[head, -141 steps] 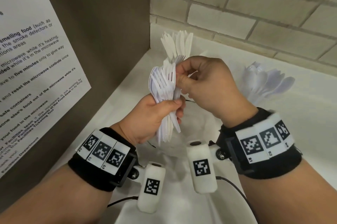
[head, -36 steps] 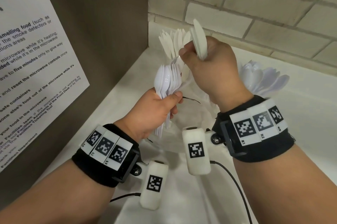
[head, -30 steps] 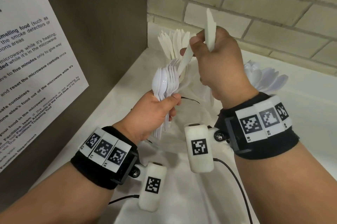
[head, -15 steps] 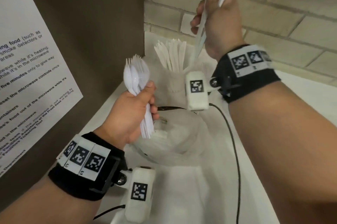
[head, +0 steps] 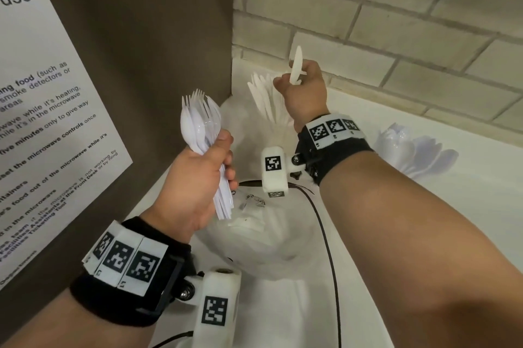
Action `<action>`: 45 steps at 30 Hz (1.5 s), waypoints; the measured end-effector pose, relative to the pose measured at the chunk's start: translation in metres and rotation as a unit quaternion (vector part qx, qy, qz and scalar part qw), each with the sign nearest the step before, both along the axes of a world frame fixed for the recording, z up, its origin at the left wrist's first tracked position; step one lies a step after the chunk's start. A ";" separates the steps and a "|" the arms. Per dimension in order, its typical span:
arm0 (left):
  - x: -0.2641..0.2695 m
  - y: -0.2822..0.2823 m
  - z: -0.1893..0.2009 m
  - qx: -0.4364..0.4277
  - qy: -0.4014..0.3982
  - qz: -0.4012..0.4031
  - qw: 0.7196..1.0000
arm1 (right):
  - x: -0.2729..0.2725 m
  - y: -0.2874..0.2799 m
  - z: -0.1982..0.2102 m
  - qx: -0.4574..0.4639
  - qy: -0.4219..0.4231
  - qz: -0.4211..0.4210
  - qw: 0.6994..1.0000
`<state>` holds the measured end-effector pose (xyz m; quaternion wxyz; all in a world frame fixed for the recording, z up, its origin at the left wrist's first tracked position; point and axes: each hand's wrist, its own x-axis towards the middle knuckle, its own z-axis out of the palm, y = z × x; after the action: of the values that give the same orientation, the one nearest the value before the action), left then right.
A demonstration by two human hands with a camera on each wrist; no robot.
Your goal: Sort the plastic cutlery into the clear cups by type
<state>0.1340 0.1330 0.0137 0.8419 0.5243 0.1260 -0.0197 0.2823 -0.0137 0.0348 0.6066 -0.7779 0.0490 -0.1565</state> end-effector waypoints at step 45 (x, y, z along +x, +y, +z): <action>-0.035 -0.035 0.001 0.062 -0.016 -0.203 0.977 | -0.172 -0.023 0.027 -0.025 0.139 0.130 0.982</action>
<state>0.0993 0.0984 0.0150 0.7882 0.5903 0.0047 -0.1740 0.1103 -0.0366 0.0617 0.5896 -0.8066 0.0274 0.0316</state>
